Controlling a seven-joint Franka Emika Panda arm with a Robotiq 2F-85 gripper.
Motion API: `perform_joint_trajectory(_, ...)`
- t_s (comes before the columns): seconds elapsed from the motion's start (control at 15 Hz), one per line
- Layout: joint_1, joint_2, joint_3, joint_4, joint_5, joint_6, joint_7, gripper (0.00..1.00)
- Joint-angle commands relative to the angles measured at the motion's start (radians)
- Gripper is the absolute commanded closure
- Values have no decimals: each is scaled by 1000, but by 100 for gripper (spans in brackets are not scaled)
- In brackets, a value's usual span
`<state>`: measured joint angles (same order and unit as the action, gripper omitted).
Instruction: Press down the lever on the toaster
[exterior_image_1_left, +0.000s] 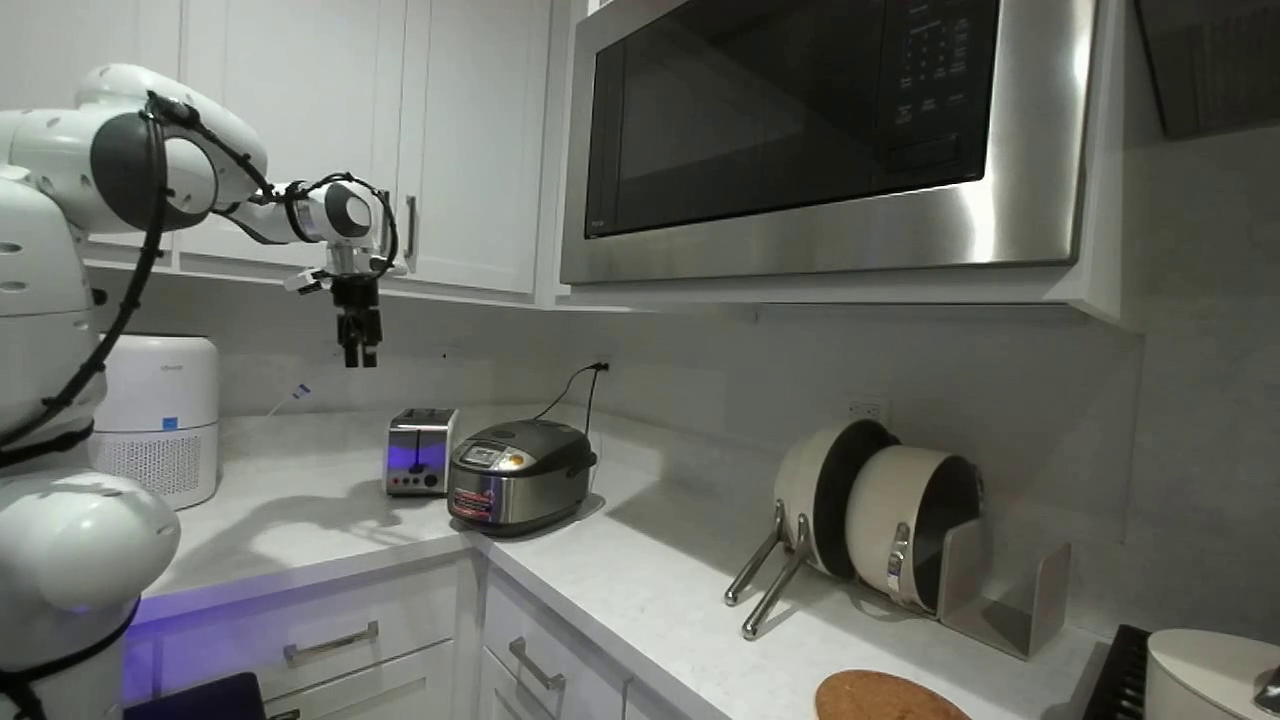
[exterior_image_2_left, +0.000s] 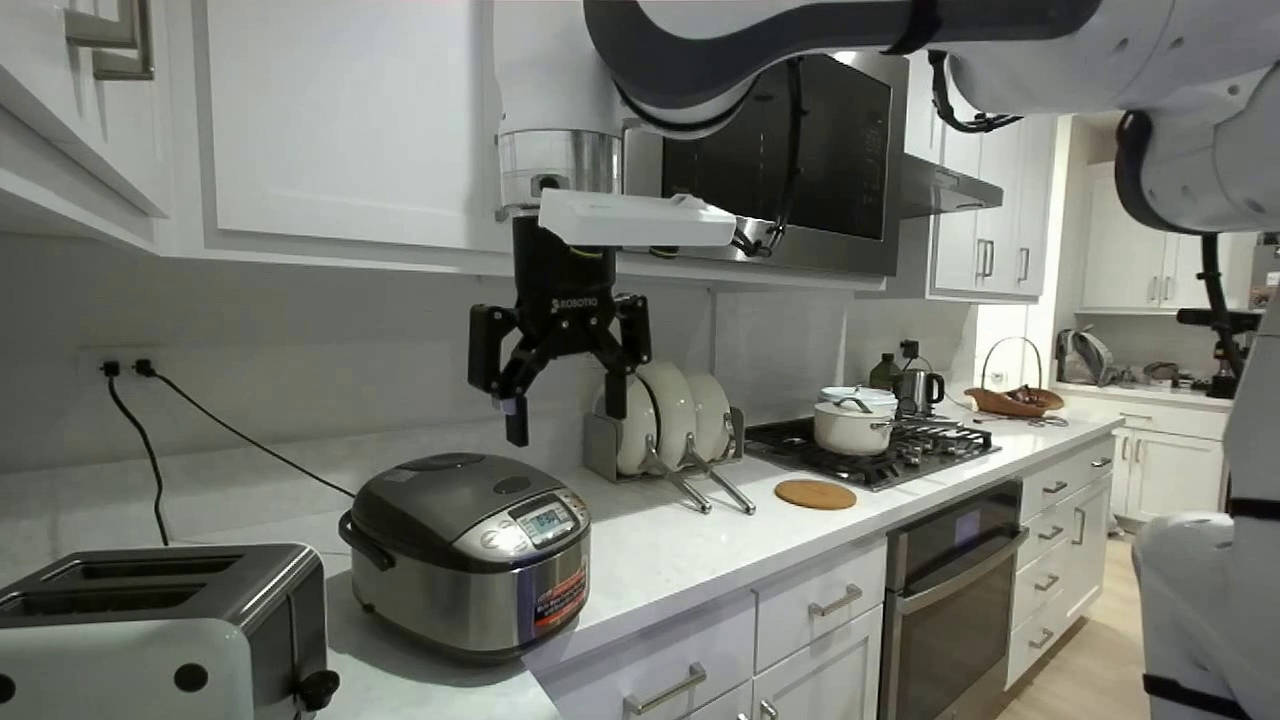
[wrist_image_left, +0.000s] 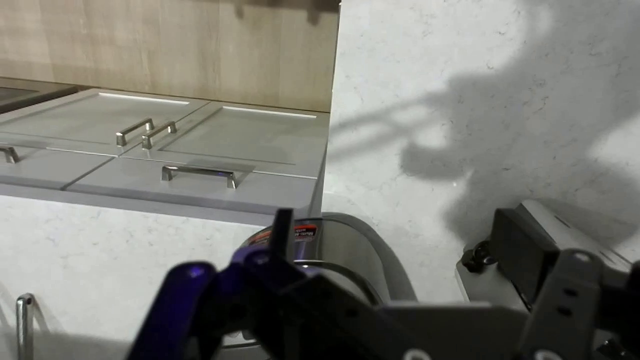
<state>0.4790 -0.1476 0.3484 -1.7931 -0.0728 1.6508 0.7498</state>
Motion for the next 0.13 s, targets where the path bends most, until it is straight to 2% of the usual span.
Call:
perform_joint_trajectory(0.0, -45, -2, 41, 2, 6, -3, -4, 0)
perform_joint_trajectory(0.07, -46, -3, 41, 0, 6, -2, -4, 0)
